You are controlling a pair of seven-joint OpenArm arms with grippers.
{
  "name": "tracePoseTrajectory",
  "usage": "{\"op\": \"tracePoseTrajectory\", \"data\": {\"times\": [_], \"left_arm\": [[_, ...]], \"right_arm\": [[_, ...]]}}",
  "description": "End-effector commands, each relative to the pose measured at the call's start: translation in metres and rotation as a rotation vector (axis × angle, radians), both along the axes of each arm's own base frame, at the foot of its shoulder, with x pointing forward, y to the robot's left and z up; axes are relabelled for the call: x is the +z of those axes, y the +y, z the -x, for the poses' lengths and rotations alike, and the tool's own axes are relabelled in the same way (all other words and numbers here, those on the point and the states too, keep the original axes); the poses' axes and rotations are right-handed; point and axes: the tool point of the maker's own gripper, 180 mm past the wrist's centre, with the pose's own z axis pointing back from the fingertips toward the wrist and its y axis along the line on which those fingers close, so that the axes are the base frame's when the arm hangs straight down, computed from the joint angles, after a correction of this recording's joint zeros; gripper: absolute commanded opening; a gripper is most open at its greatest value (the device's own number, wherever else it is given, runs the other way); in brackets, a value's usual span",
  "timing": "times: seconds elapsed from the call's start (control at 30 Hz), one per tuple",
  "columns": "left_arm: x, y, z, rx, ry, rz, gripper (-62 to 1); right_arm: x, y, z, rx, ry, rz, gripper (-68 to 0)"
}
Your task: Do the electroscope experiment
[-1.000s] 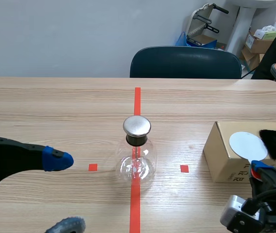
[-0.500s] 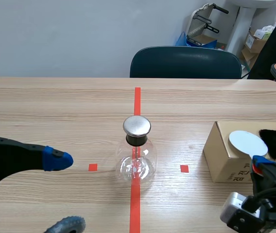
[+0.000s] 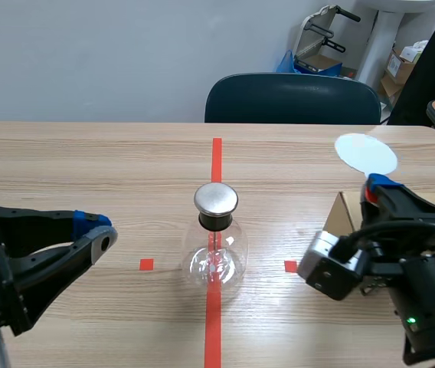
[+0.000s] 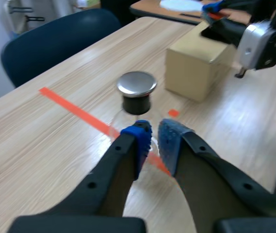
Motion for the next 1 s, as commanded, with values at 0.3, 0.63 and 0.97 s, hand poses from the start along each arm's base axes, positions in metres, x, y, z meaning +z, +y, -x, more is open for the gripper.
{"op": "tracePoseTrajectory", "data": {"times": [0.3, 0.63, 0.97], "left_arm": [[-0.036, -0.008, -0.017, 0.026, 0.041, 0.023, -55.0], [-0.055, -0.022, -0.021, 0.076, 0.047, 0.028, -55.0], [-0.063, -0.042, -0.021, 0.099, 0.032, 0.014, -55.0]], "right_arm": [[-0.002, 0.025, -0.012, -0.024, 0.007, 0.042, -66.7], [-0.015, 0.039, -0.008, -0.025, 0.016, 0.089, -66.7], [-0.017, 0.033, -0.009, -0.054, 0.031, 0.099, -66.7]]}}
